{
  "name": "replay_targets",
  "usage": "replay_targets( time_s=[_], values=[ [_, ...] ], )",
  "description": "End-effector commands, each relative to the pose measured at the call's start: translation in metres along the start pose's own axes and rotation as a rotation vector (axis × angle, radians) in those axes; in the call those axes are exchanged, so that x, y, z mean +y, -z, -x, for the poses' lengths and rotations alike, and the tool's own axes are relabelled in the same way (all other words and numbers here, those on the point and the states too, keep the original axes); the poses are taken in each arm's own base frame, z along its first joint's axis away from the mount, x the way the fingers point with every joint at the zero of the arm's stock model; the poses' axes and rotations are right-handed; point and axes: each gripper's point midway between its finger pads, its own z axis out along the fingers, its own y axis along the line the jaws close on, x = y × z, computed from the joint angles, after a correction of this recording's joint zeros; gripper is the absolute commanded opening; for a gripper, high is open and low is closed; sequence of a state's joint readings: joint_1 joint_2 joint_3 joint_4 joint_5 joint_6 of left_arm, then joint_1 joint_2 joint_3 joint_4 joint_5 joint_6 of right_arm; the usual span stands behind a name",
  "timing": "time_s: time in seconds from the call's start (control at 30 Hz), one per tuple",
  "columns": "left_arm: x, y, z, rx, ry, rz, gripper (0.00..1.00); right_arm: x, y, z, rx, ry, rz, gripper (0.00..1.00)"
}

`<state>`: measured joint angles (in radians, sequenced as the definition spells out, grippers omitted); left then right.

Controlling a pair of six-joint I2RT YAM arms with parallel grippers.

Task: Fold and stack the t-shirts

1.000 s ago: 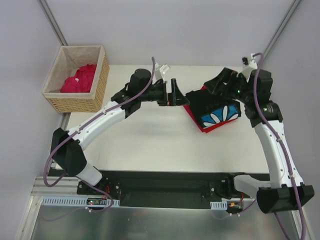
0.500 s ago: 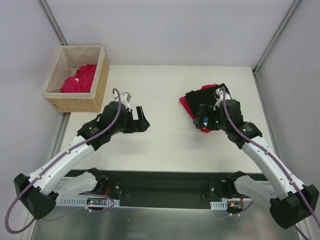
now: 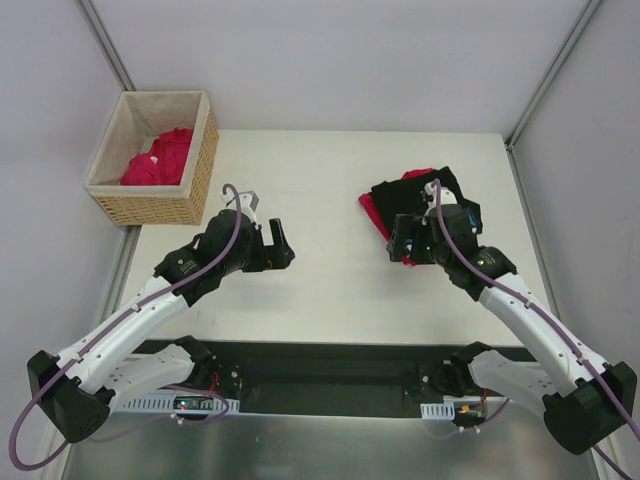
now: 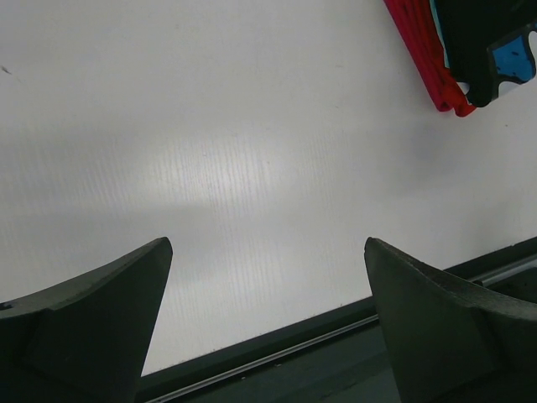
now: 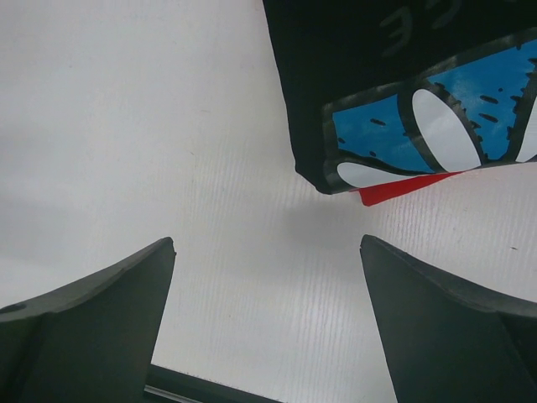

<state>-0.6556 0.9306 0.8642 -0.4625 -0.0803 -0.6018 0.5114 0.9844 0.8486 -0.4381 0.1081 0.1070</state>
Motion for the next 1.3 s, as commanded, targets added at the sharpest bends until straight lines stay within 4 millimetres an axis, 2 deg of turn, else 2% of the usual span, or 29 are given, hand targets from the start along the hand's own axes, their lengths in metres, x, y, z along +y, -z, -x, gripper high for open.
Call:
replay_targets(
  time_s=[0.0, 0.37, 0.63, 0.87, 0.97, 1.27],
  values=[
    [-0.003, -0.003, 0.000, 0.006, -0.007, 0.002, 0.99, 0.001, -0.001, 0.014, -0.043, 0.008, -0.016, 0.97],
    [-0.008, -0.003, 0.011, -0.011, -0.018, 0.002, 0.99, 0.006, 0.002, 0.016, -0.038, 0.037, -0.010, 0.97],
    [-0.005, 0.000, 0.008, -0.016, -0.012, -0.002, 0.99, 0.009, 0.014, 0.027, -0.058, 0.079, -0.019, 0.97],
    [0.012, -0.006, -0.013, 0.011, 0.012, 0.043, 0.99, 0.007, 0.005, -0.009, -0.026, 0.067, -0.019, 0.96],
    [0.018, -0.010, -0.021, 0.023, 0.017, 0.060, 0.99, 0.007, 0.000, -0.018, -0.016, 0.067, -0.025, 0.97],
    [0.024, -0.011, -0.025, 0.016, 0.020, 0.069, 0.99, 0.010, -0.005, -0.022, -0.030, 0.074, -0.048, 0.96]
  ],
)
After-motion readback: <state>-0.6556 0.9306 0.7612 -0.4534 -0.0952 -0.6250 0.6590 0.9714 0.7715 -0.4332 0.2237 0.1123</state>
